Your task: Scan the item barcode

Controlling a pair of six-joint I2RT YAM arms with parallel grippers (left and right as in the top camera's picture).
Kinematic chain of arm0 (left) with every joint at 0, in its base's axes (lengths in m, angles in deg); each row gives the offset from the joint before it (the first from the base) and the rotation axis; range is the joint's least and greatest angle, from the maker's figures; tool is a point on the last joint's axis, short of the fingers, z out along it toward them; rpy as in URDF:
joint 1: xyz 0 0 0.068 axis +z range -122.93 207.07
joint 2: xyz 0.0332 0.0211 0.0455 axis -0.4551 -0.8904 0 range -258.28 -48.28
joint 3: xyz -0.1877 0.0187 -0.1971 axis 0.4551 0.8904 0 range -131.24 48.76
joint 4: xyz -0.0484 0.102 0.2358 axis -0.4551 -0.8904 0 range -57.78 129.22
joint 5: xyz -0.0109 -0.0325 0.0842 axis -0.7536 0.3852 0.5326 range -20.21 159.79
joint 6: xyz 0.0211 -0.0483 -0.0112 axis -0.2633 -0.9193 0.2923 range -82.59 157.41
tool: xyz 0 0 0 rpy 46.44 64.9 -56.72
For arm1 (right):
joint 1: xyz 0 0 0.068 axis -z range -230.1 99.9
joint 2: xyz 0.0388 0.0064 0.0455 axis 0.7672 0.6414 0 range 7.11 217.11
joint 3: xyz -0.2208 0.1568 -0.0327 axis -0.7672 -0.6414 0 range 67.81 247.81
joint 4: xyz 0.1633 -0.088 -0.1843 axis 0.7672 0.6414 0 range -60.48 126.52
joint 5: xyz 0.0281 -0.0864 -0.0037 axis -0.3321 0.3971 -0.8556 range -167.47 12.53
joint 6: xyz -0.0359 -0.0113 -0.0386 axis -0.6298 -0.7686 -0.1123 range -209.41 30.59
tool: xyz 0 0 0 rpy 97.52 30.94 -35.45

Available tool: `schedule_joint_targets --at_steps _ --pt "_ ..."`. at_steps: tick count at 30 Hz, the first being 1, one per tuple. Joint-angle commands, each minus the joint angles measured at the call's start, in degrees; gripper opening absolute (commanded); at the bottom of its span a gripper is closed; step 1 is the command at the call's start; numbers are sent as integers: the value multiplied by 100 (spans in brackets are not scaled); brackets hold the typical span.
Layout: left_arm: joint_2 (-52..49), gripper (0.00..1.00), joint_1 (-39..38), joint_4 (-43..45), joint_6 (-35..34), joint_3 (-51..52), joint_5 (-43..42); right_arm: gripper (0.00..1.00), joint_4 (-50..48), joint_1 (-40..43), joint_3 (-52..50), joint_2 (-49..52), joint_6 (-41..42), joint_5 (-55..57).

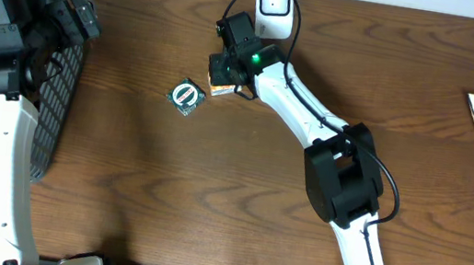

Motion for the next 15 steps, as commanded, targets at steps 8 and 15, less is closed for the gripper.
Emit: schedule_joint_targets --at_steps 8,15 --pt "-96 98 79 -101 -13 -28 352 2 774 0 4 90 50 391" --pt "-96 98 79 -101 -13 -28 352 1 1224 149 11 17 -83 809"
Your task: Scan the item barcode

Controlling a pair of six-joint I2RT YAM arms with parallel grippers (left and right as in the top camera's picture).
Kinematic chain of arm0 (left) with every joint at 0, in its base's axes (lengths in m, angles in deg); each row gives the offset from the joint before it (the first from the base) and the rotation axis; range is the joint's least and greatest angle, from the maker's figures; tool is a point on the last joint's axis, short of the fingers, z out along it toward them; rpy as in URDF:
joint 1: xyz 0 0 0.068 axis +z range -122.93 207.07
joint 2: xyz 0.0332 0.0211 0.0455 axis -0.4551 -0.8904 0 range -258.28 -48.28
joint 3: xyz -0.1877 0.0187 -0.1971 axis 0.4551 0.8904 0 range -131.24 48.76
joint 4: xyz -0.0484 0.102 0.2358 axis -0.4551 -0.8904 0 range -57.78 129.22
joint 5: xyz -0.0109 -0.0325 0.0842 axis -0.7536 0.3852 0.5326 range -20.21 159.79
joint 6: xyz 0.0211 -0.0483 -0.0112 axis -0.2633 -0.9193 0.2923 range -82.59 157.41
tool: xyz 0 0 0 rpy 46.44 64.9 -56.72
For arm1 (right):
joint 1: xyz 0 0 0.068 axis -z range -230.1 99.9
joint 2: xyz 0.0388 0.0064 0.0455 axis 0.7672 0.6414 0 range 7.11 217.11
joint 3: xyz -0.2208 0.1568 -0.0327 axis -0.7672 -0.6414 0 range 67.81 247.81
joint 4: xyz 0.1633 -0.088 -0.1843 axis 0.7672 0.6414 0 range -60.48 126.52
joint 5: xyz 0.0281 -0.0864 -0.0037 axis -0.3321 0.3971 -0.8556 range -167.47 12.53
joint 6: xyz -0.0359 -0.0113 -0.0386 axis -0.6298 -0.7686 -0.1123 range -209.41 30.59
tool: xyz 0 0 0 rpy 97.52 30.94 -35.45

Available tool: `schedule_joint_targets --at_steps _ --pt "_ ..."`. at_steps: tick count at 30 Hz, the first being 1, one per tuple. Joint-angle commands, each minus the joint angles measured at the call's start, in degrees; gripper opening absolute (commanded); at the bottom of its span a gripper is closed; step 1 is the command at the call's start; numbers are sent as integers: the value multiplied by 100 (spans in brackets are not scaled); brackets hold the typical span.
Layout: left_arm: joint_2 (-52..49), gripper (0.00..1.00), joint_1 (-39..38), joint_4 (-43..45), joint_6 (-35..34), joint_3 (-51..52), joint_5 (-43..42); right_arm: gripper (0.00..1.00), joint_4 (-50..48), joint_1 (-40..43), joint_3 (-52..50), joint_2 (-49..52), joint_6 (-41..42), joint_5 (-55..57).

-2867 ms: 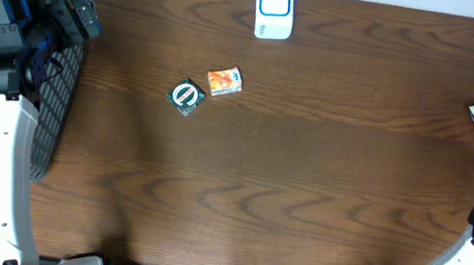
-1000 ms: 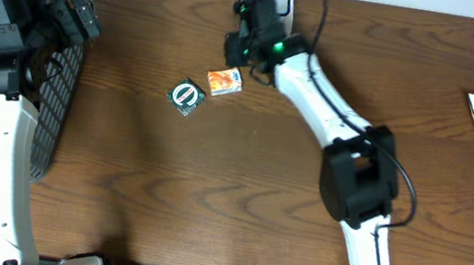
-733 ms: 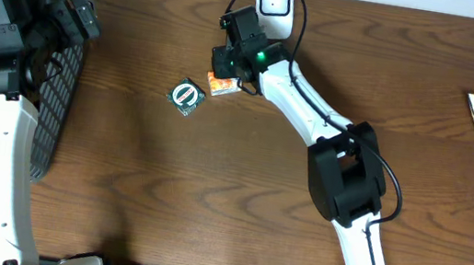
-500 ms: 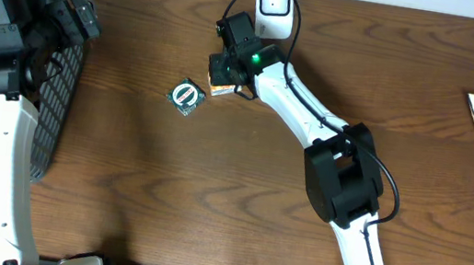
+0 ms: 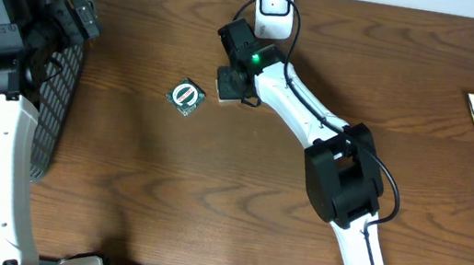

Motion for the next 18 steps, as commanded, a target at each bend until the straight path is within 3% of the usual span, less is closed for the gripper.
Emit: schedule_joint_targets --at_steps 1,9,11,14,18 --pt "-96 98 79 -101 -13 -28 352 1 256 168 13 -24 -234 439" --pt "-96 98 79 -101 -13 -28 352 1 1047 782 59 -684 -459 942" --pt "-96 98 79 -101 -13 -28 352 1 1134 960 59 -929 -459 599" --pt "-96 98 79 -101 -13 -28 352 10 1134 1178 59 -1259 -459 -350" --pt "-96 98 79 -101 -13 -28 352 7 1054 1255 59 -1379 -461 -1303"
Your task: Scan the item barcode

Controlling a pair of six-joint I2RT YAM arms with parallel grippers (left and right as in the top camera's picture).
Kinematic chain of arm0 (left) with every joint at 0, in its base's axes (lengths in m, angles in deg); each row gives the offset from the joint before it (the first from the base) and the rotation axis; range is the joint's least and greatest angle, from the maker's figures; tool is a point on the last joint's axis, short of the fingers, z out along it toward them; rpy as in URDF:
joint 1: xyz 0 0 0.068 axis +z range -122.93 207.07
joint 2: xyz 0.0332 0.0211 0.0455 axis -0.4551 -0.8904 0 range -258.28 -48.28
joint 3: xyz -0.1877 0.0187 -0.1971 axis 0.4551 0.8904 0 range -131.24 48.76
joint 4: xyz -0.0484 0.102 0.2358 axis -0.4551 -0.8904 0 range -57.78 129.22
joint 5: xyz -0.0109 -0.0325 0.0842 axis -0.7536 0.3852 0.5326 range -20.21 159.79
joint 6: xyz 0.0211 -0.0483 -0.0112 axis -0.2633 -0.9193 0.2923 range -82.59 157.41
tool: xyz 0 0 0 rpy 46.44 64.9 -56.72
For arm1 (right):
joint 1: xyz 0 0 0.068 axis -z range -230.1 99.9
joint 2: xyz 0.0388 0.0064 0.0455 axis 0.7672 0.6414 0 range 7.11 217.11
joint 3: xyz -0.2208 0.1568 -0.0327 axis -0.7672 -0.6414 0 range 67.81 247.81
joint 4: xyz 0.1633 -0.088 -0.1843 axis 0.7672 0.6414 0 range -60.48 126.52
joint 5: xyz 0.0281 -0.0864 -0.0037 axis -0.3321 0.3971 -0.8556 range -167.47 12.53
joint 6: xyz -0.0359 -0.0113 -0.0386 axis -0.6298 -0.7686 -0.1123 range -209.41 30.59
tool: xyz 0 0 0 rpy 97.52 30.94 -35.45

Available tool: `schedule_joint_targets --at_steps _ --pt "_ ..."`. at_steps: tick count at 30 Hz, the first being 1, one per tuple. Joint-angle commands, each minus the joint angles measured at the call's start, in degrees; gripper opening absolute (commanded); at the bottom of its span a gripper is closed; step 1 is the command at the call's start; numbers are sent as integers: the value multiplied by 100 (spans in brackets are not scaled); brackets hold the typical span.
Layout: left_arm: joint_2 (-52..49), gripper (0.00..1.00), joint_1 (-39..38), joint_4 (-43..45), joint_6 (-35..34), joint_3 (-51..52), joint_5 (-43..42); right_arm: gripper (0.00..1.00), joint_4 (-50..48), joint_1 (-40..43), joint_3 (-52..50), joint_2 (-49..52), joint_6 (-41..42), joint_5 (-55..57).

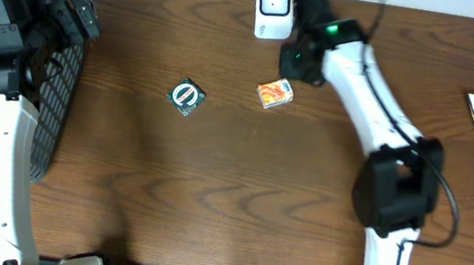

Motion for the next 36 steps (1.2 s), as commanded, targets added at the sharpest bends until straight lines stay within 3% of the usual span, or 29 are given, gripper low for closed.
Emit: schedule_joint_targets --at_steps 1,6,17,23,36 --pt "-96 98 79 -101 -13 -28 352 5 -17 -94 39 -188 -55 -1036" --pt "-96 98 79 -101 -13 -28 352 1 57 -304 -50 63 -564 -1036" --pt "-96 98 79 -101 -13 -28 352 2 223 -848 -50 940 -562 -929" --pt "-96 98 79 -101 -13 -28 352 2 317 -887 -50 979 -560 107" --pt "-96 98 79 -101 -13 -28 352 2 -55 -741 -118 981 -560 59"
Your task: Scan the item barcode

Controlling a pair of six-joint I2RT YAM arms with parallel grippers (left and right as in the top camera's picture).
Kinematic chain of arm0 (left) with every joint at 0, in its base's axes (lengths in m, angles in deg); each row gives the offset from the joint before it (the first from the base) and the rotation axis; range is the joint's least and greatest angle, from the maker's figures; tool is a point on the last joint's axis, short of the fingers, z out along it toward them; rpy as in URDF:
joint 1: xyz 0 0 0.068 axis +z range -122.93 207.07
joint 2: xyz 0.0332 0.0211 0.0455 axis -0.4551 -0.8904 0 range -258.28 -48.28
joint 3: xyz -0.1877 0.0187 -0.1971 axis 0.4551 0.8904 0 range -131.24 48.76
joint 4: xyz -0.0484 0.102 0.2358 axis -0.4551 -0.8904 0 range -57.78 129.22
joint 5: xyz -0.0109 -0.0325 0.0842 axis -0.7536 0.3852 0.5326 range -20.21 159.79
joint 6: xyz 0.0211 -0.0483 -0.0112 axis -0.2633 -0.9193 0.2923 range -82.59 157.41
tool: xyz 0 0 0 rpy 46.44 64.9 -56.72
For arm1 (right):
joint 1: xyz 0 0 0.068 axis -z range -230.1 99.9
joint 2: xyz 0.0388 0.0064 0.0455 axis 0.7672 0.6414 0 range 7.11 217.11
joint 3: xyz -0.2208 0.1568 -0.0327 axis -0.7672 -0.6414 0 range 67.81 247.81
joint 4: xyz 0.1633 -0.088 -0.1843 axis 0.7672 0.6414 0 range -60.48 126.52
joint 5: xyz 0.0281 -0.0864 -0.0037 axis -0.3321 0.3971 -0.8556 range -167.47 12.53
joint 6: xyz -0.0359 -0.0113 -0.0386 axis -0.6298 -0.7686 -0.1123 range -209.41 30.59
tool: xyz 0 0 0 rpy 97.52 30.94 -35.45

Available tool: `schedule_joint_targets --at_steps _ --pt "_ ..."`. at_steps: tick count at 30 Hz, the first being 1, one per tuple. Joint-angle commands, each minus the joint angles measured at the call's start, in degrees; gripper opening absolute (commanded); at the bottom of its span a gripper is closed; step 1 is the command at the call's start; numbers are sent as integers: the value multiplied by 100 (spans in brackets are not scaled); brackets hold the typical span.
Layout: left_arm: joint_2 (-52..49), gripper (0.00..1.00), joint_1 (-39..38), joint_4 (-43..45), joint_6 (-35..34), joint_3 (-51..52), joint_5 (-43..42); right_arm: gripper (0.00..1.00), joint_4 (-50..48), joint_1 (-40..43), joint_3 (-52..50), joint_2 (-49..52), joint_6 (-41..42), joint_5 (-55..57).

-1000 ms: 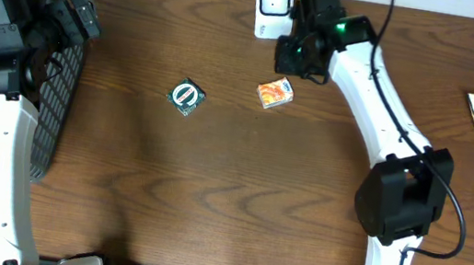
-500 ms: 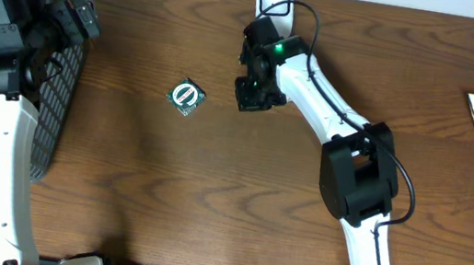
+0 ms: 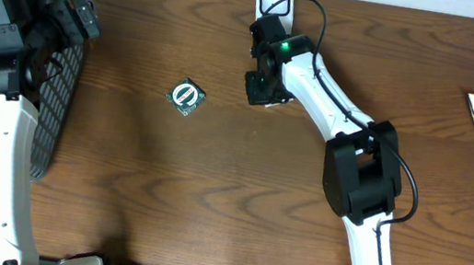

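Note:
In the overhead view the white barcode scanner stands at the table's far edge. Just in front of it my right gripper (image 3: 262, 90) points down at the table. It covers the spot below it, and no small orange item shows anywhere; whether the jaws are open or shut cannot be told. A round dark green and white packet (image 3: 187, 96) lies to the gripper's left. My left gripper (image 3: 81, 16) hangs at the far left over the basket's edge, nothing visible in it.
A black mesh basket (image 3: 60, 98) lies at the left under the left arm. A yellow snack bag and a pale green packet sit at the right edge. A black cable loops around the scanner.
My right gripper was up beside the scanner's right side, with the orange item lying bare on the table. Now the gripper is lower and further left, over that spot, and the item is hidden.
The right gripper was first left of the scanner with the orange item showing under it, beside the round packet. Then it was at nearly the same place, hiding the item. Later the item lay alone right of there, the gripper by the scanner. Now the gripper covers it.

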Motion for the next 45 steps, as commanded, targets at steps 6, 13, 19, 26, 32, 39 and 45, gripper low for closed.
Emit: schedule_joint_targets --at_steps 6,13,19,26,32,39,45 --pt "-96 98 79 -101 -13 -28 352 1 280 70 -291 -4 -37 533" --pt "-96 98 79 -101 -13 -28 352 1 1178 444 -59 -105 769 1755" --pt "-96 98 79 -101 -13 -28 352 1 1246 702 116 -485 678 1368" --pt "-96 98 79 -101 -13 -28 352 61 461 737 109 -564 658 251" --pt "-96 98 79 -101 -13 -28 352 77 22 658 68 -404 815 247" --pt "-96 98 79 -101 -13 -28 352 49 -35 732 39 -46 970 293" --pt "-96 98 79 -101 -13 -28 352 42 -42 769 35 57 979 251"
